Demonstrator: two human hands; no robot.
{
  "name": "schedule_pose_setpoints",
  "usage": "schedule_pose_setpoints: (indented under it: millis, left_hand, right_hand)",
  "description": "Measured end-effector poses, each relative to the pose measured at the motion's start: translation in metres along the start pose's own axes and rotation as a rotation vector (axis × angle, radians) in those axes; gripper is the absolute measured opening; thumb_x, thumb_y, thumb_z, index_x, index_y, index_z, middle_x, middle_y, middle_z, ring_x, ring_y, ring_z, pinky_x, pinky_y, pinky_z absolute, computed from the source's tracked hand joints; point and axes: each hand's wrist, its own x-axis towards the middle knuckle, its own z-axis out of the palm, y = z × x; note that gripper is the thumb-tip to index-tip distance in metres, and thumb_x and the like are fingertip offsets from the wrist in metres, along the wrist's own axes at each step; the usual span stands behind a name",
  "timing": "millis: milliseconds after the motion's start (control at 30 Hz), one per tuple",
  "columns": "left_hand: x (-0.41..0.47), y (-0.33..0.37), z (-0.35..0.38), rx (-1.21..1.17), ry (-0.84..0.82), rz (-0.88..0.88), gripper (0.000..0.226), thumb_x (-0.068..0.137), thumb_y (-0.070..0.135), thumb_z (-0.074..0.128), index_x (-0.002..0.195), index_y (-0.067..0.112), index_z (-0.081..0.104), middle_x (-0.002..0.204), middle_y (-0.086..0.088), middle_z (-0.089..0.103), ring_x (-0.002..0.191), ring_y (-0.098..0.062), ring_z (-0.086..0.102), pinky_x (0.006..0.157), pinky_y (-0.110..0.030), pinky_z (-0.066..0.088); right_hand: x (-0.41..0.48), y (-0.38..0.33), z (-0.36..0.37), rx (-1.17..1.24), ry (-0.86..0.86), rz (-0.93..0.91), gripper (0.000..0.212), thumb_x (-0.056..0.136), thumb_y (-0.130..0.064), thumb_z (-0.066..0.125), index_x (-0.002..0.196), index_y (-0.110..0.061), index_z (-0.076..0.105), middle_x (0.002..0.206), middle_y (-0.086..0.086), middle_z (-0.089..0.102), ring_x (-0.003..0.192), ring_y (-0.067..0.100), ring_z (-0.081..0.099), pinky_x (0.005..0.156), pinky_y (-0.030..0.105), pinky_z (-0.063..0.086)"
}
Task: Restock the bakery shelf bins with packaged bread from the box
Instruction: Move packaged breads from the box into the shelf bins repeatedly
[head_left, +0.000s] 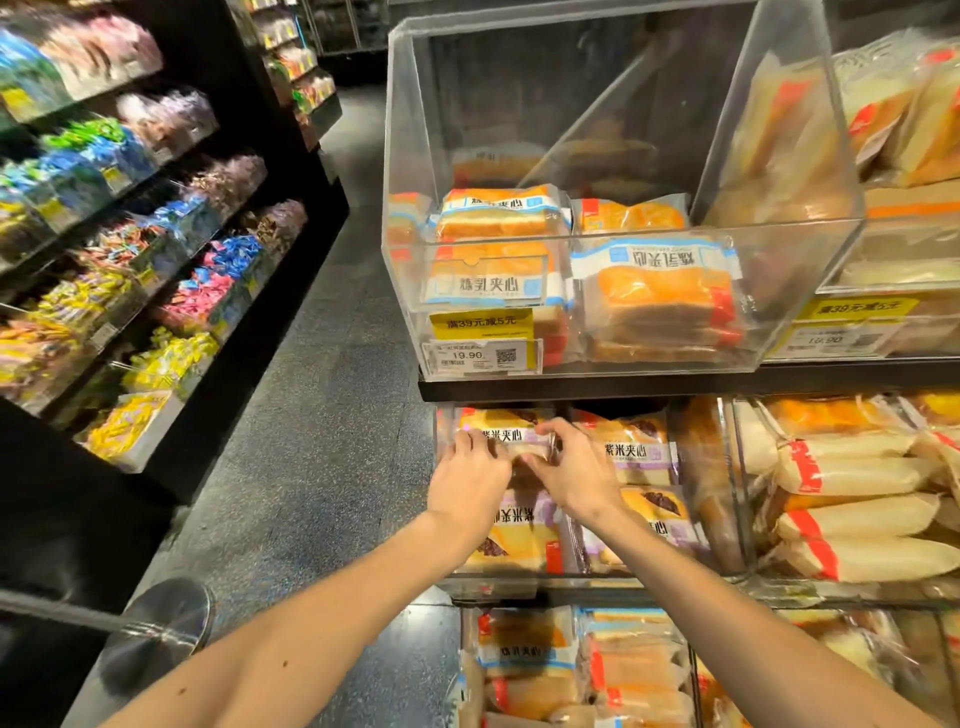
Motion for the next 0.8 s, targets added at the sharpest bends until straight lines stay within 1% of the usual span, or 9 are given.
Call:
schedule_pose_setpoints:
  millis: [167,267,333,367,433,533,633,700,800]
  left_hand:
    - [0.006,-0.004,0.000,-0.022,-0.021,0.035,0.064,0.090,-0.002,0.056,0.148,-0.001,0.029,0.140,-0.028,0.043,0.134,-0.040,0.039,0.109,-0.045,0.038]
    - [-0.002,-0.005,-0.003,-0.249,0.047,0.036,0.051,0.095,0.008,0.051,0.144,0.006,0.040,0.138,-0.019,0.048,0.132,-0.034,0.040,0.114,-0.044,0.031]
    - [-0.023,-0.002,-0.013,-0.433,0.128,-0.028,0.043,0.096,0.013,0.050,0.139,0.007,0.050,0.133,-0.017,0.053,0.128,-0.033,0.045,0.111,-0.039,0.032]
    - [-0.037,-0.002,-0.020,-0.495,0.164,-0.073,0.040,0.096,0.013,0.050,0.136,0.006,0.054,0.131,-0.016,0.055,0.126,-0.032,0.047,0.108,-0.035,0.032]
    - [-0.063,-0.004,-0.031,-0.550,0.224,-0.128,0.035,0.097,0.015,0.053,0.130,0.008,0.058,0.125,-0.015,0.058,0.120,-0.032,0.049,0.102,-0.031,0.030]
    - [-0.116,-0.015,-0.043,-0.593,0.282,-0.175,0.030,0.095,0.020,0.058,0.124,0.012,0.061,0.115,-0.011,0.059,0.111,-0.032,0.054,0.094,-0.034,0.036]
    - [-0.165,-0.026,-0.050,-0.587,0.252,-0.167,0.036,0.094,0.029,0.062,0.127,0.016,0.058,0.114,-0.008,0.059,0.111,-0.028,0.055,0.095,-0.034,0.038]
    - [-0.228,-0.050,-0.040,-0.545,0.235,-0.245,0.043,0.092,0.038,0.061,0.130,0.017,0.056,0.118,-0.009,0.059,0.112,-0.028,0.055,0.097,-0.036,0.041]
    - [-0.345,-0.087,-0.007,-0.463,0.217,-0.453,0.050,0.085,0.044,0.065,0.128,0.017,0.060,0.116,-0.011,0.061,0.105,-0.034,0.059,0.086,-0.042,0.052]
  right_hand:
    - [0.003,0.004,-0.007,-0.002,-0.059,-0.030,0.039,0.093,-0.041,0.064,0.129,-0.024,0.059,0.093,-0.001,0.057,0.110,0.024,0.057,0.088,0.033,0.041]
    - [-0.007,0.013,-0.013,0.013,-0.076,-0.084,0.045,0.094,-0.038,0.063,0.135,-0.021,0.056,0.114,0.009,0.061,0.122,0.028,0.051,0.100,0.036,0.038]
    - [-0.023,0.021,-0.020,-0.019,-0.058,-0.146,0.045,0.093,-0.035,0.064,0.135,-0.020,0.056,0.131,0.012,0.056,0.129,0.031,0.045,0.105,0.037,0.034]
    - [-0.034,0.023,-0.024,-0.030,-0.043,-0.173,0.043,0.092,-0.035,0.065,0.132,-0.019,0.059,0.133,0.013,0.055,0.129,0.031,0.043,0.106,0.038,0.033]
    - [-0.057,0.021,-0.030,-0.026,0.004,-0.250,0.036,0.090,-0.034,0.068,0.122,-0.017,0.065,0.125,0.014,0.059,0.122,0.032,0.047,0.102,0.039,0.034]
    - [-0.098,-0.004,-0.032,0.015,-0.012,-0.431,0.027,0.087,-0.029,0.072,0.110,-0.014,0.068,0.109,0.009,0.064,0.105,0.029,0.058,0.090,0.037,0.041]
    - [-0.133,-0.027,-0.022,0.068,-0.031,-0.584,0.029,0.084,-0.026,0.076,0.110,-0.017,0.067,0.102,0.003,0.065,0.096,0.024,0.062,0.086,0.037,0.047]
    - [-0.167,-0.058,0.003,0.118,-0.096,-0.729,0.032,0.083,-0.031,0.074,0.112,-0.018,0.066,0.102,0.003,0.066,0.094,0.025,0.064,0.083,0.039,0.052]
    - [-0.230,-0.107,0.062,0.117,-0.316,-0.910,0.043,0.083,-0.045,0.058,0.114,-0.016,0.066,0.105,0.004,0.065,0.095,0.029,0.065,0.085,0.041,0.053]
